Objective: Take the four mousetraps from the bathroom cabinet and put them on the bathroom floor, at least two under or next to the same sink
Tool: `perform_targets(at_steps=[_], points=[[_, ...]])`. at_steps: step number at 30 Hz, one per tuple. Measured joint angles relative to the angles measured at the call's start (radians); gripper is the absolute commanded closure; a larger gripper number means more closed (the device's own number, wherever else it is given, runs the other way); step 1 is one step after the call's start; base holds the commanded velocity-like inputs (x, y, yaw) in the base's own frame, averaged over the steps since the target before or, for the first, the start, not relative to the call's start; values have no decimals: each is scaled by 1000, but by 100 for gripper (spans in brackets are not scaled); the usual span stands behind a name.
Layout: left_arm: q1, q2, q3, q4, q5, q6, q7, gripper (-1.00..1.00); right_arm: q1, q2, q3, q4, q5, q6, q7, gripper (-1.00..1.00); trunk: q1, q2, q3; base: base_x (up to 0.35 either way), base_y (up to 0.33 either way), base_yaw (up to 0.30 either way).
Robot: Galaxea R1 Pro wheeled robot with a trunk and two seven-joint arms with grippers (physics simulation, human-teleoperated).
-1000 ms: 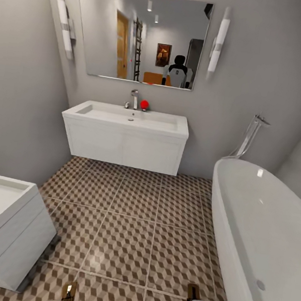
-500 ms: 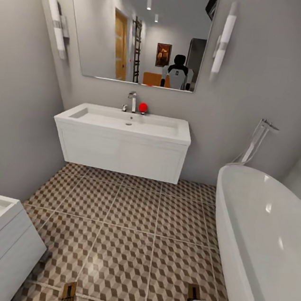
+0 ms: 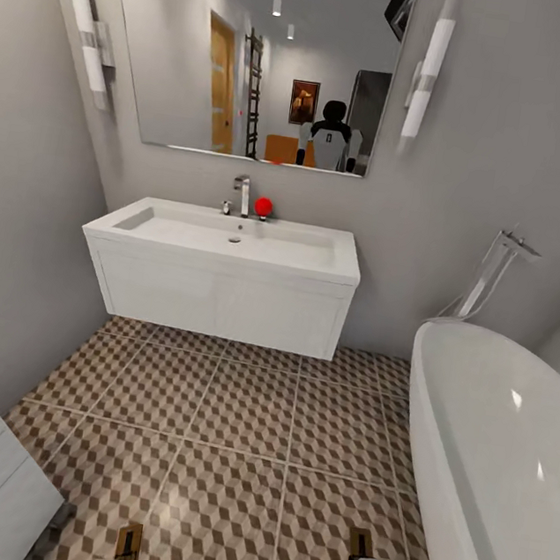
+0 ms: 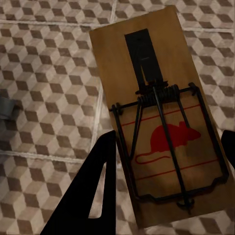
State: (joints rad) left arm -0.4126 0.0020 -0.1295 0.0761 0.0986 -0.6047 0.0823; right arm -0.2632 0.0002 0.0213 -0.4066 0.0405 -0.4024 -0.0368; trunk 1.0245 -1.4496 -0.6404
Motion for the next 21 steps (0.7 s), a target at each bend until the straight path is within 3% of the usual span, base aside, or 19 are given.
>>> perform_targets(at_steps=[8,21], points=[[0,0,0,0,0,0,0,100,0,0,0,0,0,0,0,100,0,0,0,267,0,0],[0,0,0,0,0,0,0,100,0,0,0,-1,0,0,0,100,1,0,0,11,0,0]])
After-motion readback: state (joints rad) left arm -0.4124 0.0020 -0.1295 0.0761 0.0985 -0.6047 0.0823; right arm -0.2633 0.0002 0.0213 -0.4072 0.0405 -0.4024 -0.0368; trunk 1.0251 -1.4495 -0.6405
